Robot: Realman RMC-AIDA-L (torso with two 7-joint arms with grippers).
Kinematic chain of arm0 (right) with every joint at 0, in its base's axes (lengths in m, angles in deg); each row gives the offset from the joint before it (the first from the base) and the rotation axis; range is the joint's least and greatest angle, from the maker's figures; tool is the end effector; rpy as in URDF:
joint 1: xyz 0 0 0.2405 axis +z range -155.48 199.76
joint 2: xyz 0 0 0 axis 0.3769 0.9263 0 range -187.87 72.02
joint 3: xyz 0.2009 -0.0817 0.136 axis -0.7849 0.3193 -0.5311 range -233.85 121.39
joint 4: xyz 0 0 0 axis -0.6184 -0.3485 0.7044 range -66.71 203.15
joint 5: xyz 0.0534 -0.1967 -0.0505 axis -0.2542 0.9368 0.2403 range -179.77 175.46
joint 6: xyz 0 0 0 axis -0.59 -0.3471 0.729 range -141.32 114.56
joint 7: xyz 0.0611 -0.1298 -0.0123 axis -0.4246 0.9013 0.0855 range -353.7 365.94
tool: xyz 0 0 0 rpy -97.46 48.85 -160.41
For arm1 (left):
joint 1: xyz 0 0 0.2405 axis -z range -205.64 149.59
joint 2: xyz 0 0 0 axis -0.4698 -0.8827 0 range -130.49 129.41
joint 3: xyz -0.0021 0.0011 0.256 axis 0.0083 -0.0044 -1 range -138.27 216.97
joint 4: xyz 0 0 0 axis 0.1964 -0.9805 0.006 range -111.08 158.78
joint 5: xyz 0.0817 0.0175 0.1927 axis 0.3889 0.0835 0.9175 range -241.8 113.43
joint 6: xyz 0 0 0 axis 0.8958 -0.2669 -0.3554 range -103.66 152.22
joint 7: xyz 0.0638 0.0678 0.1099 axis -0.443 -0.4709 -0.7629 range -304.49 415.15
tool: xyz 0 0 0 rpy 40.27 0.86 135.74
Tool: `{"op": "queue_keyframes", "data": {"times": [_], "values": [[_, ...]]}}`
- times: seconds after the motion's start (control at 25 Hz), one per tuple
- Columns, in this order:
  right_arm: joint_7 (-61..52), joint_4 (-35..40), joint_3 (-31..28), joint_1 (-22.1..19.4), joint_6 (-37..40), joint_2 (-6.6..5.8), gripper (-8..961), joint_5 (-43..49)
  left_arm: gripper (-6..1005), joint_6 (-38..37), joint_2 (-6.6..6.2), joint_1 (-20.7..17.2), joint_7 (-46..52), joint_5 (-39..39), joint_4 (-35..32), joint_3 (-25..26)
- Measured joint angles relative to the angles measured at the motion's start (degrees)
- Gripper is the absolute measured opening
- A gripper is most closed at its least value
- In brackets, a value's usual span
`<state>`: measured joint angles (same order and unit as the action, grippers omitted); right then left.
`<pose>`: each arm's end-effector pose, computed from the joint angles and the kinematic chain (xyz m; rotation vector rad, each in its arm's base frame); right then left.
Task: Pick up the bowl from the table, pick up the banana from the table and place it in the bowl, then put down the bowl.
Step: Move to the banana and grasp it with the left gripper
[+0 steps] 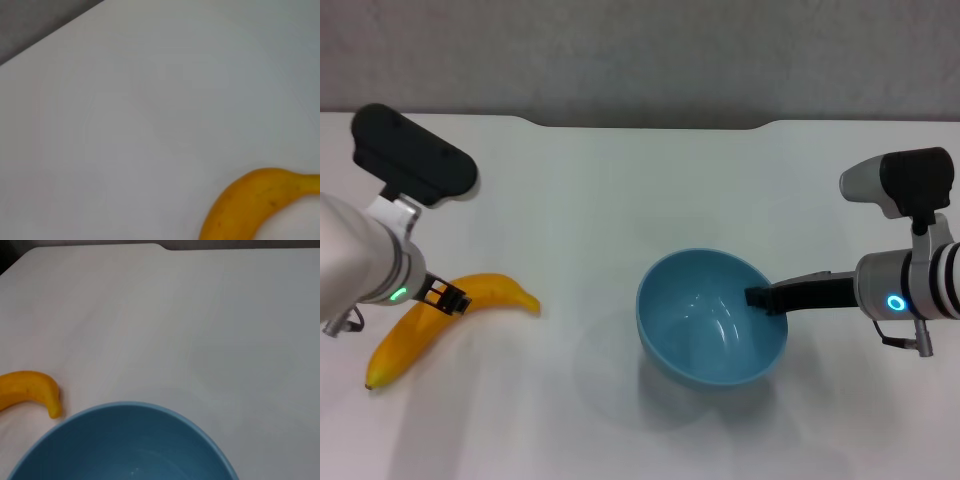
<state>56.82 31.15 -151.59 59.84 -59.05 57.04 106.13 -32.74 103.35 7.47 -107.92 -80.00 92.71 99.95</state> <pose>0.2440 0.4033 -0.0549 -2.3831 1.2018 0.1741 -0.2374 0.3924 -0.0080 -1.9988 -0.8483 0.5384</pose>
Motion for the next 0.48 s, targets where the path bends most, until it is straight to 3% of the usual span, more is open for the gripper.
{"op": "queue_keyframes", "data": {"times": [0.24, 0.48], "values": [[-0.02, -0.03, 0.00, 0.10, -0.24, 0.00, 36, 0.00, 679, 0.49, 2.47, 3.06, 0.03, 1.31, -7.03, -1.12], [-0.04, -0.04, 0.00, 0.10, -0.21, 0.00, 36, 0.00, 675, 1.10, 3.82, 5.27, 0.04, 1.33, -11.93, -2.85]]}}
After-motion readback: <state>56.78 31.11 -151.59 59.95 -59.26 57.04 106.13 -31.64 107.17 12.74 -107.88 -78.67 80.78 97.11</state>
